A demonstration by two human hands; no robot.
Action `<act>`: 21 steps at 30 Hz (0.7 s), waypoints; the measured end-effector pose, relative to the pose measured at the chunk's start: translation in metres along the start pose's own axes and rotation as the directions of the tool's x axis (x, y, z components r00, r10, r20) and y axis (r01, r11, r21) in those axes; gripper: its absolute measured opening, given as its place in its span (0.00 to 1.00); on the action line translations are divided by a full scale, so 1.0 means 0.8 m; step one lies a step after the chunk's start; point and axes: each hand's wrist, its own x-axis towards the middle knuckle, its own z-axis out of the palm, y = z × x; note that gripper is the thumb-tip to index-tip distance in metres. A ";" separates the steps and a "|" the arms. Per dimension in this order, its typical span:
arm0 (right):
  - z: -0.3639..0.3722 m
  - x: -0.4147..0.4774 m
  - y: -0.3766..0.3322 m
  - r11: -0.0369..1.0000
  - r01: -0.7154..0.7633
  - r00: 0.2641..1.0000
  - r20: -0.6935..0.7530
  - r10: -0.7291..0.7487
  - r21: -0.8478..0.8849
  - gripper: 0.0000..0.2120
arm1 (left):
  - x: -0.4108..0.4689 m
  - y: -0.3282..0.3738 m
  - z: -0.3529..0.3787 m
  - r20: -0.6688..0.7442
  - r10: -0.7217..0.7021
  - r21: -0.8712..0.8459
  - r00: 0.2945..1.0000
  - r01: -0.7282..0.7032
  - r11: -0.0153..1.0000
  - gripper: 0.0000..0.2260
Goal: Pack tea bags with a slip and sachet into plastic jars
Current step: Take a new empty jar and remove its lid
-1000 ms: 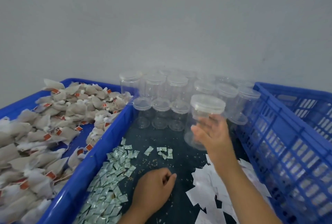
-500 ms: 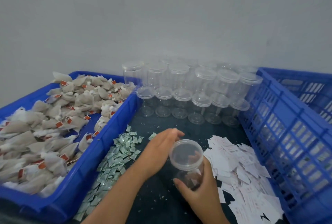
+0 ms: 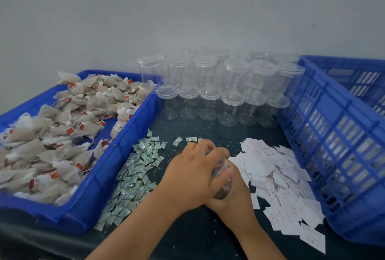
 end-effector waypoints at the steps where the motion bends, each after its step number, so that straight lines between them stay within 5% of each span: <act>1: 0.001 -0.001 -0.001 1.000 -0.008 1.000 -0.002 0.007 -0.013 0.36 | -0.001 0.002 0.000 -0.010 -0.016 0.016 1.000 0.017 1.000 0.16; 6: 0.007 -0.004 -0.003 0.945 0.115 0.985 -0.087 -0.147 -0.306 0.35 | -0.002 0.008 0.005 0.025 -0.318 0.089 0.948 0.314 0.945 0.25; 9: 0.014 -0.006 0.000 0.926 0.162 0.972 -0.109 -0.210 -0.342 0.34 | -0.006 0.002 -0.004 0.128 -0.479 0.016 0.869 0.481 0.877 0.31; 12: 0.018 -0.008 0.002 0.909 0.214 0.953 -0.129 -0.275 -0.359 0.39 | -0.008 -0.012 -0.029 0.343 -0.465 0.011 0.816 0.492 0.871 0.39; 15: 0.020 -0.005 0.006 0.860 0.284 0.920 -0.132 -0.369 -0.425 0.40 | -0.004 -0.014 -0.052 0.462 -0.457 -0.070 0.760 0.545 0.836 0.36; 17: 0.018 0.000 0.010 0.807 0.310 0.878 -0.173 -0.445 -0.503 0.39 | 0.003 -0.022 -0.060 0.549 -0.477 -0.291 0.686 0.692 0.660 0.30; 19: 0.011 0.003 0.012 0.840 0.231 0.871 -0.279 -0.403 -0.492 0.41 | 0.008 -0.036 -0.067 0.614 -0.484 -0.484 0.623 0.782 0.393 0.13; 21: 0.003 0.001 0.007 0.943 0.093 0.900 -0.378 -0.217 -0.320 0.45 | 0.008 -0.055 -0.067 0.555 -0.511 -0.567 0.656 0.748 0.345 0.07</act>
